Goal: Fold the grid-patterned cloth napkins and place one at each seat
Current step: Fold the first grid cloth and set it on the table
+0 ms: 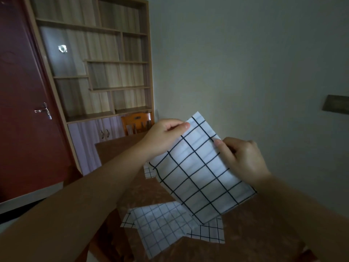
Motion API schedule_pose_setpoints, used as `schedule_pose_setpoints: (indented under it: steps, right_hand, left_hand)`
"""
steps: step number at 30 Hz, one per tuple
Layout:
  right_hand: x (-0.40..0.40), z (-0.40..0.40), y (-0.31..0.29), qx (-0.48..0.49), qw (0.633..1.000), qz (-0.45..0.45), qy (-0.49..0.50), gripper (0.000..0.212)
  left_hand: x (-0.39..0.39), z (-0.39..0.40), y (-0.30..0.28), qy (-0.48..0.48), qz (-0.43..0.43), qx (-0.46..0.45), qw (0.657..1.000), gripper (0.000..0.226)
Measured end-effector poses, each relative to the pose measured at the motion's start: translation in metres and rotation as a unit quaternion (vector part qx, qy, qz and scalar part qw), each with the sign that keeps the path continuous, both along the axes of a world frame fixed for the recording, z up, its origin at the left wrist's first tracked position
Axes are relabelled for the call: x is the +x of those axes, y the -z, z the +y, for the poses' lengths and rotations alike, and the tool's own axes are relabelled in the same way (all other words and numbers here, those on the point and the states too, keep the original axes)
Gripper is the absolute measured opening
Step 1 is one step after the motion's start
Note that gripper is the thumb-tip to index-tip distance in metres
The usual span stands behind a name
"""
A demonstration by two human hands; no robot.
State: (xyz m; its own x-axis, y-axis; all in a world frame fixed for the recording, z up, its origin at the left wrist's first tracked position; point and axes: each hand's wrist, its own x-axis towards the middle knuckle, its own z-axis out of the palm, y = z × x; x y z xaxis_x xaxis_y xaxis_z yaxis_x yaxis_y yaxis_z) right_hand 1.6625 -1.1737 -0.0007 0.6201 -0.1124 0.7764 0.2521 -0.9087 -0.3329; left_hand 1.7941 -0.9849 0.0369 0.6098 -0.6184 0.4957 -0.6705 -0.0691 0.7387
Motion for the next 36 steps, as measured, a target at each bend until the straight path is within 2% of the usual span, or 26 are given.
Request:
schedule_pose_setpoints:
  steps: [2, 6, 11, 14, 16, 19, 22, 23, 24, 25, 26, 27, 28, 29, 30, 31, 33, 34, 36]
  right_hand:
    - [-0.002, -0.003, 0.003, -0.03, 1.0, 0.005, -0.003, 0.056]
    - [-0.005, -0.008, 0.007, 0.015, 0.998, 0.053, -0.004, 0.063]
    - [-0.01, -0.015, 0.008, -0.007, 0.995, 0.095, 0.013, 0.061]
    - [-0.014, -0.011, 0.004, 0.015, 0.991, 0.135, 0.009, 0.064]
    - [-0.016, -0.004, -0.001, 0.05, 0.987, 0.152, -0.011, 0.064]
    - [-0.013, 0.009, -0.011, 0.122, 0.981, 0.138, -0.064, 0.06]
    - [-0.01, 0.013, -0.021, 0.144, 0.976, 0.135, -0.094, 0.059]
    - [-0.011, 0.012, -0.024, 0.157, 0.973, 0.137, -0.102, 0.059]
    - [-0.013, 0.01, -0.027, 0.178, 0.969, 0.135, -0.105, 0.059]
    - [-0.015, 0.007, -0.029, 0.207, 0.964, 0.127, -0.107, 0.059]
    - [-0.015, 0.004, -0.031, 0.243, 0.957, 0.113, -0.108, 0.06]
    - [-0.014, 0.001, -0.03, 0.279, 0.949, 0.1, -0.11, 0.062]
    - [-0.012, -0.001, -0.029, 0.307, 0.941, 0.09, -0.107, 0.064]
    - [-0.008, -0.002, -0.026, 0.324, 0.938, 0.082, -0.094, 0.065]
    - [-0.004, -0.003, -0.023, 0.328, 0.939, 0.073, -0.073, 0.064]
    - [-0.001, -0.004, -0.019, 0.323, 0.943, 0.064, -0.049, 0.064]
    - [0.003, -0.005, -0.013, 0.315, 0.948, 0.054, -0.005, 0.064]
    - [0.003, -0.005, -0.011, 0.311, 0.949, 0.051, 0.011, 0.064]
    - [0.001, -0.005, -0.008, 0.305, 0.951, 0.052, 0.017, 0.058]
  left_hand:
    - [0.001, 0.003, 0.0, -0.002, -0.026, 0.004, 1.0, 0.038]
    - [0.003, 0.008, -0.002, -0.007, -0.049, -0.002, 0.999, 0.032]
    - [0.009, 0.01, 0.0, -0.02, -0.061, -0.005, 0.998, 0.042]
    - [0.006, 0.007, 0.003, -0.009, -0.063, -0.008, 0.998, 0.033]
    - [0.005, 0.004, 0.001, 0.006, -0.068, 0.004, 0.998, 0.036]
    - [0.007, 0.003, -0.002, 0.028, -0.074, 0.045, 0.996, 0.041]
    - [0.009, 0.012, -0.006, 0.009, -0.077, 0.046, 0.996, 0.034]
    - [0.006, 0.016, -0.006, -0.017, -0.054, 0.03, 0.998, 0.028]
    - [0.002, 0.021, -0.006, -0.036, 0.007, -0.006, 0.999, 0.026]
    - [0.0, 0.024, -0.004, -0.028, 0.148, -0.061, 0.987, 0.034]
    - [-0.002, 0.026, 0.001, 0.024, 0.33, -0.127, 0.935, 0.053]
    - [-0.005, 0.026, 0.009, 0.088, 0.472, -0.172, 0.86, 0.072]
    - [-0.009, 0.024, 0.019, 0.118, 0.543, -0.195, 0.808, 0.086]
    - [-0.016, 0.019, 0.026, 0.112, 0.565, -0.181, 0.798, 0.093]
    - [-0.022, 0.013, 0.034, 0.08, 0.557, -0.152, 0.812, 0.092]
    - [-0.029, 0.009, 0.039, 0.042, 0.515, -0.1, 0.85, 0.084]
    - [-0.039, 0.004, 0.045, 0.008, 0.377, 0.001, 0.926, 0.065]
    - [-0.038, 0.002, 0.05, 0.017, 0.305, 0.036, 0.951, 0.058]
    - [-0.034, 0.003, 0.052, 0.025, 0.244, 0.041, 0.969, 0.035]
